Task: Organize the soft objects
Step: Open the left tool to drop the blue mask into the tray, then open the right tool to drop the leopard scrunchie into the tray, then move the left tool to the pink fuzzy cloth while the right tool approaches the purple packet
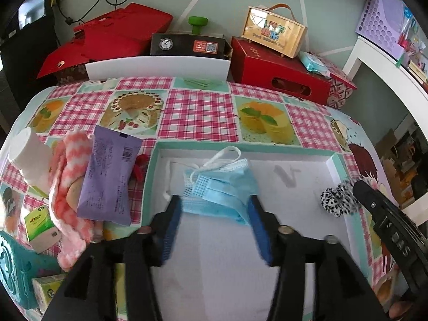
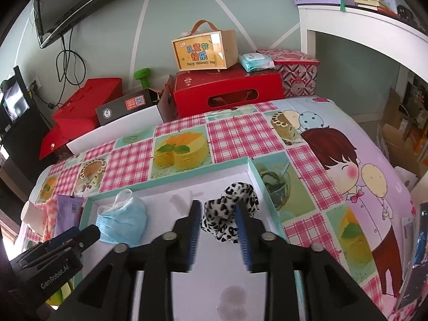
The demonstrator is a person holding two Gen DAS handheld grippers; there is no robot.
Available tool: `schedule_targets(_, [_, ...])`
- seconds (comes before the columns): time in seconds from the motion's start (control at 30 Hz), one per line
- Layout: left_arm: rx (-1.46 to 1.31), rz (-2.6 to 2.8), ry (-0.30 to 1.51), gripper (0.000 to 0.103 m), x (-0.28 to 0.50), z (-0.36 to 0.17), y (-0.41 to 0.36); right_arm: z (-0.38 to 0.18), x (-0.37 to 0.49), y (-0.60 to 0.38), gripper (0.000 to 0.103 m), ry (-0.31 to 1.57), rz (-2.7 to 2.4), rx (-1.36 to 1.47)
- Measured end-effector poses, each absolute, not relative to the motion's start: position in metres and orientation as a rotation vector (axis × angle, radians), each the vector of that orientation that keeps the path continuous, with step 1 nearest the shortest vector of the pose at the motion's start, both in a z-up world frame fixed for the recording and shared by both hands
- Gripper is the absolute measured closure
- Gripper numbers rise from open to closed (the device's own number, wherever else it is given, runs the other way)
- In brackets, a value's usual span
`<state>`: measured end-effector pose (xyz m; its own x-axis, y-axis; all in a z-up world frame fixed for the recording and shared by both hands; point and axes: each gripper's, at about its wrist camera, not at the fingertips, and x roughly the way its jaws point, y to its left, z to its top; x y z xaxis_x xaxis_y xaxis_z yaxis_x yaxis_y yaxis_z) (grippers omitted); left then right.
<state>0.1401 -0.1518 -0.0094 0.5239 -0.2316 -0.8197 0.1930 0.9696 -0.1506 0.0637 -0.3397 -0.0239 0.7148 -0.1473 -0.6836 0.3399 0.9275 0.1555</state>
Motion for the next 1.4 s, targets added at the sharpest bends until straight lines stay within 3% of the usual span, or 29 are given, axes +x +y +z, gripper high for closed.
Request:
schedule_targets(0.03, [-0.042,-0.245,0.980,0.029,0.140,-0.009,-0.151,-0.023,0.063,-0.340,0.017,0.723,-0.291,0.273])
schedule_targets(0.07, [-0.041,-0.238,0.973,0.023,0.140,-0.008,-0.150,-0.021,0.062,-0.340,0.001,0.715,-0.307,0.264])
schedule_targets(0.1, [-0.040,-0.230,0.961,0.022,0.139,-0.007,-0.149,-0.019,0.061,-0.340,0.000,0.701,-0.316,0.254])
schedule_targets(1.4, [-0.200,-0.181,0.866,0.021,0.143,0.030,-0.088,0.001,0.052,-0.324,0.000,0.533,-0.077,0.341])
